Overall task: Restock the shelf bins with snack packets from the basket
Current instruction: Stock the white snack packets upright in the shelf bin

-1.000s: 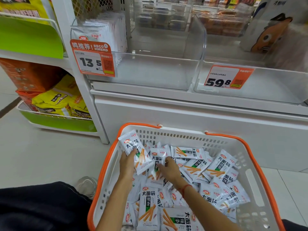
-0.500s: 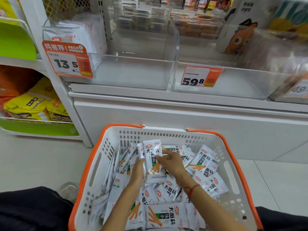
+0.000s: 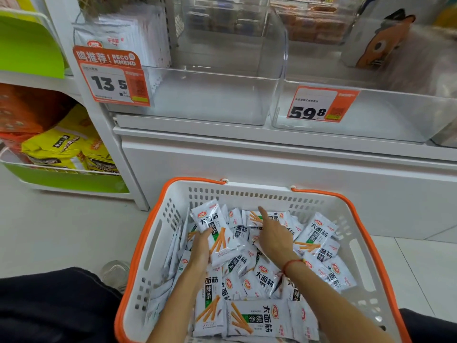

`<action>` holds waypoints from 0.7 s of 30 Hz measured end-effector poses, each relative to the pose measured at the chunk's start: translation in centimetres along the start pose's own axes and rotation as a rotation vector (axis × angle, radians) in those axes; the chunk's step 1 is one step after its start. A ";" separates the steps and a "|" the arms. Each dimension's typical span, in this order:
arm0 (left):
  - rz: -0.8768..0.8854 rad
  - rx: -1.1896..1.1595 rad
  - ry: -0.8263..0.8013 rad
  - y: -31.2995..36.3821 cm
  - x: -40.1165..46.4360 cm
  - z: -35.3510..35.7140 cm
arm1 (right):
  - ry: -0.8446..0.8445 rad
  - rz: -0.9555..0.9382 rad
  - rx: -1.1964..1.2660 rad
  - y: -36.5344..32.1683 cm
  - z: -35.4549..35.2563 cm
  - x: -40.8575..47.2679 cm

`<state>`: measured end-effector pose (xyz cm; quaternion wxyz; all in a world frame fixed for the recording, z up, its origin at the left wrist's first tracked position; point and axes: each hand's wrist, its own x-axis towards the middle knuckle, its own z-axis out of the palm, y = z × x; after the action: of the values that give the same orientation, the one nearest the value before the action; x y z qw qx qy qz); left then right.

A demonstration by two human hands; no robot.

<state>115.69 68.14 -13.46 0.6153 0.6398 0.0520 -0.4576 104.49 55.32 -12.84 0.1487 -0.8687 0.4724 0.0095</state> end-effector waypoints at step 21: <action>0.032 -0.229 -0.054 2.8 -2.1 -0.6 | -0.227 0.668 0.871 1.8 2.5 3.0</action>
<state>116.55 68.97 -10.07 0.6928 0.5533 0.0771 -0.4559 104.93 52.64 -16.09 0.5323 -0.5238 0.6633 -0.0466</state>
